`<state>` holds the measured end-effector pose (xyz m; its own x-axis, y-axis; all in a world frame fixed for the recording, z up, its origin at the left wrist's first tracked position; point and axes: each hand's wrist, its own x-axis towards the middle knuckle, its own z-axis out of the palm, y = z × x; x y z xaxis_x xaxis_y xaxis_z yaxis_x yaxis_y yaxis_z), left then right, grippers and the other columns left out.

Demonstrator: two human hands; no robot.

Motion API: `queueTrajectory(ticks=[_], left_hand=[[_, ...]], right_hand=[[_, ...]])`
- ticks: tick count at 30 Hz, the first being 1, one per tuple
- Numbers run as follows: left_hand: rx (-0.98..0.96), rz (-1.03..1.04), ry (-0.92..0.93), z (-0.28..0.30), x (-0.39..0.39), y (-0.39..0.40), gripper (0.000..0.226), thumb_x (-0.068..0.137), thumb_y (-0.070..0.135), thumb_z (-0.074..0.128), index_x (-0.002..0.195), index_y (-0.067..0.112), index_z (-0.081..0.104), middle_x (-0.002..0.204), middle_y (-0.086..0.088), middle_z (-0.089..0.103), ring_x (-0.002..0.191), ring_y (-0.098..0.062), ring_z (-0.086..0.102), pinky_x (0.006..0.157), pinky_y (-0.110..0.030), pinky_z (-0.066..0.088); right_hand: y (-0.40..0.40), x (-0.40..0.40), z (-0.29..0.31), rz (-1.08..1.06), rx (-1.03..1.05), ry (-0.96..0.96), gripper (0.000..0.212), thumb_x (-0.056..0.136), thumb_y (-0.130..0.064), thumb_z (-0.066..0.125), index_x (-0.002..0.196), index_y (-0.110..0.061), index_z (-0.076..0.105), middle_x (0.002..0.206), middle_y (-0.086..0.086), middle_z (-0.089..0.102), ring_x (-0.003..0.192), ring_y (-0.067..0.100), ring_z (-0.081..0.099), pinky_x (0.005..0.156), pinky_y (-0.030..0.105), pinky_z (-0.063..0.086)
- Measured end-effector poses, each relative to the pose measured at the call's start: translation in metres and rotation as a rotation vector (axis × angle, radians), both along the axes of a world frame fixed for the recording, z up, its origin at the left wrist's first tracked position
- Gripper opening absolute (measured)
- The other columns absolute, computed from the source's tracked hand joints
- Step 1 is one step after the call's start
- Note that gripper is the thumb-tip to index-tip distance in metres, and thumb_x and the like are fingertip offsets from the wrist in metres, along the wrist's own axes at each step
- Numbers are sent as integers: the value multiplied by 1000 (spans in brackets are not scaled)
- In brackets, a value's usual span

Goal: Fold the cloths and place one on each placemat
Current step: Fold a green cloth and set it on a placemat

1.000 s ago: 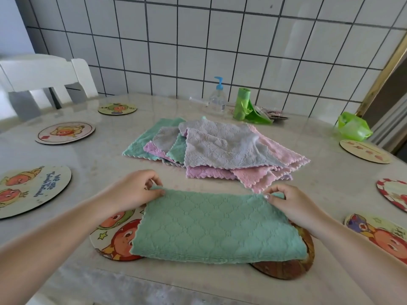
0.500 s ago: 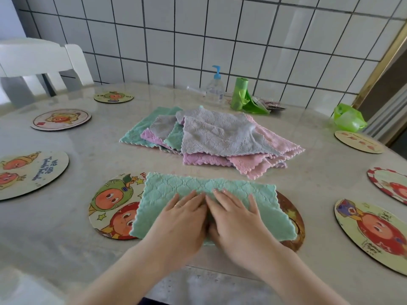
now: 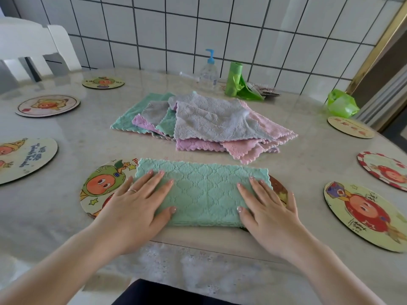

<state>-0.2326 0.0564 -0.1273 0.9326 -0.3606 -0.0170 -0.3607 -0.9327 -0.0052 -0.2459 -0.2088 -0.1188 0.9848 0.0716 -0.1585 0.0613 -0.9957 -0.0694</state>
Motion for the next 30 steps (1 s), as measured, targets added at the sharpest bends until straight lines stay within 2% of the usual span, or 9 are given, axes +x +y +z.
queueTrajectory(ticks=[2,4,7,9,12,14,16,25,30], left_hand=[[-9,20,7,0,0,5,76,65,67,-30,134,35,-26,147,9,-27,136,-13,-28,111,-35,-16],[-14,22,-19,0,1,7,77,73,67,-23,141,33,-14,151,6,-16,141,-15,-16,113,-40,-8],[-53,-63,-128,9,-4,0,60,92,55,14,134,27,47,142,3,46,133,-16,38,106,-47,29],[-223,-196,-183,8,-9,-9,42,89,45,35,118,31,61,125,13,60,117,-8,55,102,-40,37],[-391,-323,-157,5,-20,-26,29,85,36,47,107,34,66,107,21,64,99,1,58,88,-20,47],[-426,-348,-144,-1,-22,-34,24,83,32,57,104,32,68,101,22,63,93,3,58,79,-17,51],[-466,-328,-163,-5,-22,-37,23,78,31,61,99,31,70,96,21,64,89,2,60,71,-17,54],[-495,-238,-188,-9,-21,-43,20,68,25,79,86,31,73,84,21,63,78,0,61,58,-16,53],[-535,-264,-245,-7,-21,-43,9,76,22,67,80,28,72,80,17,62,75,-2,59,54,-17,51]], right_hand=[[-5,-1,0,2,-18,-9,75,70,-63,-14,143,-43,-12,155,-12,-20,142,8,-17,113,54,-8],[-7,1,3,15,-20,8,72,77,-66,-8,144,-42,-9,156,-11,-17,143,8,-16,113,54,-8],[0,15,17,65,117,-82,56,93,-56,27,145,-37,19,156,-13,7,144,7,-2,113,53,-6],[10,33,26,126,283,-191,46,93,-47,41,138,-34,39,149,-16,28,139,5,19,116,53,3],[31,69,29,202,426,-201,32,94,-28,50,124,-24,57,133,-10,52,119,4,48,109,36,32],[43,90,28,228,399,-156,27,94,-23,51,118,-21,63,118,-6,63,83,-1,59,79,18,47],[49,106,26,235,352,-103,23,93,-25,53,110,-23,67,97,-9,69,47,-4,48,51,13,36],[53,129,36,262,253,132,26,83,-32,68,105,-17,68,85,-13,59,81,6,55,73,21,38],[49,124,36,328,320,74,10,87,-32,61,91,-23,59,79,-15,55,77,9,54,64,22,40]])
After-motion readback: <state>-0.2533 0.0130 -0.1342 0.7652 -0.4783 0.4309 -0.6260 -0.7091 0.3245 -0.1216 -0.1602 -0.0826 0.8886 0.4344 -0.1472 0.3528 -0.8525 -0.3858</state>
